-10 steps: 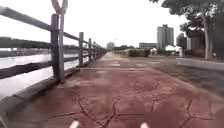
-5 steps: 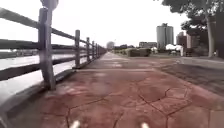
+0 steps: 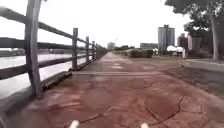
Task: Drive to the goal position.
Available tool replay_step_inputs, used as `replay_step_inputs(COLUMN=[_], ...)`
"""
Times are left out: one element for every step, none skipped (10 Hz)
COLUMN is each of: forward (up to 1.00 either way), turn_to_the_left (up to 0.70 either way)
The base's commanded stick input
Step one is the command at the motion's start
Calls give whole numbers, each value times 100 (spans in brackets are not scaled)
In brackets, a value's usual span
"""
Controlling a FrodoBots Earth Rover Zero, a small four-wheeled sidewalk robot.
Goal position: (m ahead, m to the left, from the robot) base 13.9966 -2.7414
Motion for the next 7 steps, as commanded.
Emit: replay_step_inputs(forward=[70,70,70,70,70,70,70], turn_to_the_left=[0,0,0,0,0,0,0])
